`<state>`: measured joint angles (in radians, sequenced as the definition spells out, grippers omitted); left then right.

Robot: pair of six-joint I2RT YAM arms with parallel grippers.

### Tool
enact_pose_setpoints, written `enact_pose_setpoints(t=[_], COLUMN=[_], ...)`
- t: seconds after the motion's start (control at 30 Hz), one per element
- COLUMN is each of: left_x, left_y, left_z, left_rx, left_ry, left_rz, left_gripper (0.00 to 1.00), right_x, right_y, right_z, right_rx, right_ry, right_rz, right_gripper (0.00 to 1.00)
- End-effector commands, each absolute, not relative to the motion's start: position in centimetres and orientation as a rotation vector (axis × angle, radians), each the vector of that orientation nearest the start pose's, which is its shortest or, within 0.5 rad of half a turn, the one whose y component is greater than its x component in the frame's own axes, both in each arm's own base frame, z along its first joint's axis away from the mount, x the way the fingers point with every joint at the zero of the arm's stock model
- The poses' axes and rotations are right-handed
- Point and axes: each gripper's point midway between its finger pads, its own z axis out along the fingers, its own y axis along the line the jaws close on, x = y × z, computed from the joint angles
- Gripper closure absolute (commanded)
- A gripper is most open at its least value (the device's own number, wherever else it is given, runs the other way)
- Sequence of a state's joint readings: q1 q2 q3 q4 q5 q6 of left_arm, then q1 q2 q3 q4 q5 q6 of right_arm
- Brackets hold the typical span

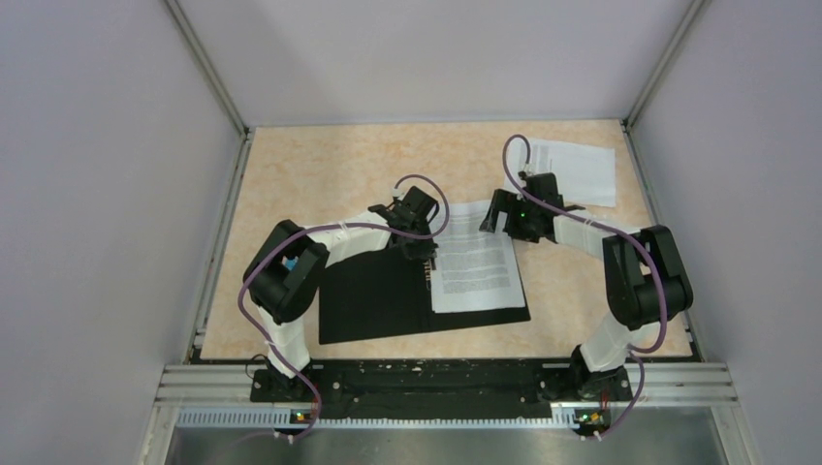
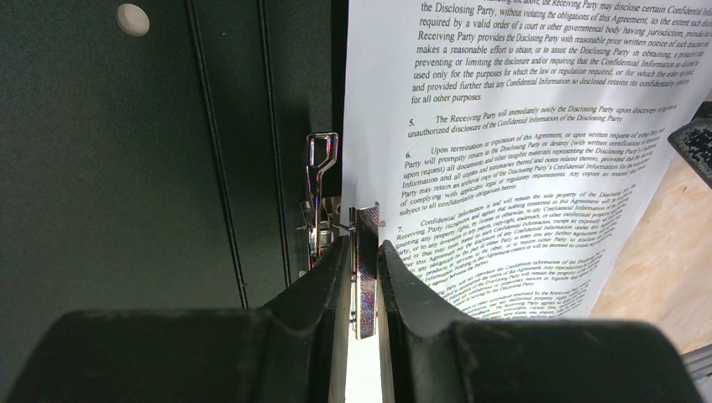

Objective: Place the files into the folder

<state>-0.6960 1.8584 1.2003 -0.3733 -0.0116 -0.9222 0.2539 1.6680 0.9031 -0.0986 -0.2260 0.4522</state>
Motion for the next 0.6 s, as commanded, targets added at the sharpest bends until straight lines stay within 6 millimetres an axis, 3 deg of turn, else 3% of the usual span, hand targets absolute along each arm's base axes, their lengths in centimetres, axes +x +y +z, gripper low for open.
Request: enact_pose_setpoints(t=[0.0, 0.27, 0.57], left_x=[31.2, 31.2, 31.4], left_y=[-29.6, -29.2, -29.2], left_z=[1.9, 1.7, 2.1], left_rx=[-0.317, -0.278, -0.246], left_ry=[2.714, 2.719, 2.712], left_rz=[-0.487, -0.458, -0.446], left_gripper=[0.85, 0.85, 0.83], right_x=[36.3, 36.3, 37.5], right_y=[16.3, 17.4, 16.6], right_z=[5.6, 5.7, 5.8], right_rx=[0.084, 0.018, 0.009], right_ry=[2.468, 2.483, 2.476], right_rz=[0.613, 0.582, 0.494], right_gripper=[0.01, 0.01, 0.01])
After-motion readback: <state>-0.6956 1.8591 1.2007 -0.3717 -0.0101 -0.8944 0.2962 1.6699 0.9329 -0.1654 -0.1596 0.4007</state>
